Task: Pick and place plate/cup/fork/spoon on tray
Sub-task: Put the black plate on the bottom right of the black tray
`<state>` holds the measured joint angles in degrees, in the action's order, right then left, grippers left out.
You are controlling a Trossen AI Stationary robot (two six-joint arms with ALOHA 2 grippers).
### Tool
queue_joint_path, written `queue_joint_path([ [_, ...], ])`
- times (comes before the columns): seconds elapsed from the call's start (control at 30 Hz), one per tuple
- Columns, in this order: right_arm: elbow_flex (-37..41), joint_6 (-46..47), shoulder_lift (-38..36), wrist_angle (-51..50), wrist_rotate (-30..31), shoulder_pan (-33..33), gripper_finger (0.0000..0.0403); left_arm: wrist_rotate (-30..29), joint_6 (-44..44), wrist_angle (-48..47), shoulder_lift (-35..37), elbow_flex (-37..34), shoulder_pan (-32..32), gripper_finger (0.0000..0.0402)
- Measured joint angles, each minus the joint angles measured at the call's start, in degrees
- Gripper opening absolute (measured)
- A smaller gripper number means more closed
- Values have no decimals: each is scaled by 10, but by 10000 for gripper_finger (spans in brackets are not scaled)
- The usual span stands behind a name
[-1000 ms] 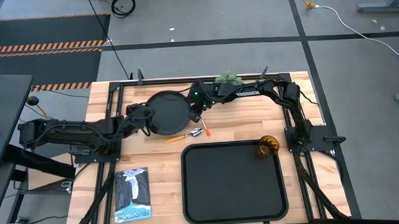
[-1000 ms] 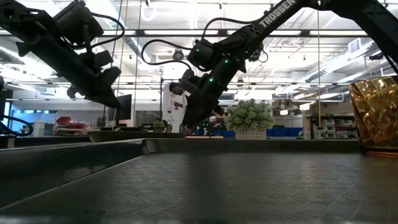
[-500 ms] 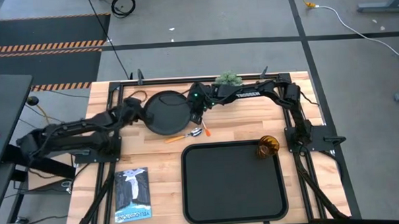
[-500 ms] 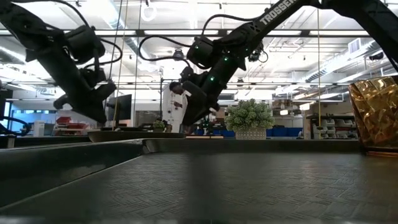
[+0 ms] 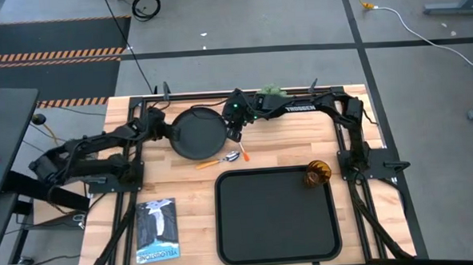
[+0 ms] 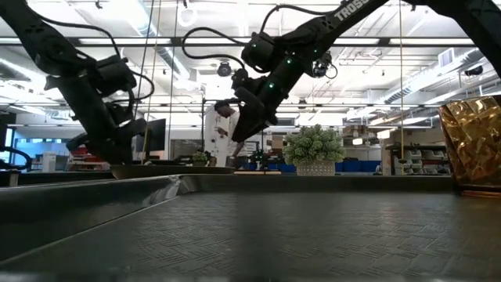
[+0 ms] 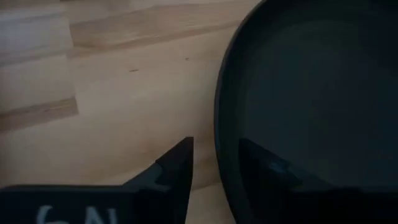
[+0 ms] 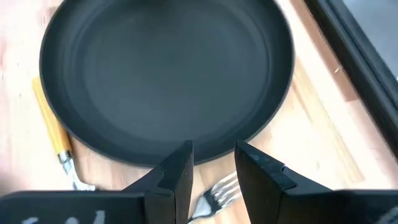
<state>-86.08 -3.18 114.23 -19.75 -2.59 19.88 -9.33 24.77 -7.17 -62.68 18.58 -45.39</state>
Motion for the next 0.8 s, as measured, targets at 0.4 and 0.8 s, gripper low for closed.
queue_joint_path([
  [0.4,0,0,-2,-7,0,0,125,27,-6,1,-55,3,4,104],
  [0.8,0,0,-2,-7,0,-1,125,32,-12,-13,-55,30,13,47],
])
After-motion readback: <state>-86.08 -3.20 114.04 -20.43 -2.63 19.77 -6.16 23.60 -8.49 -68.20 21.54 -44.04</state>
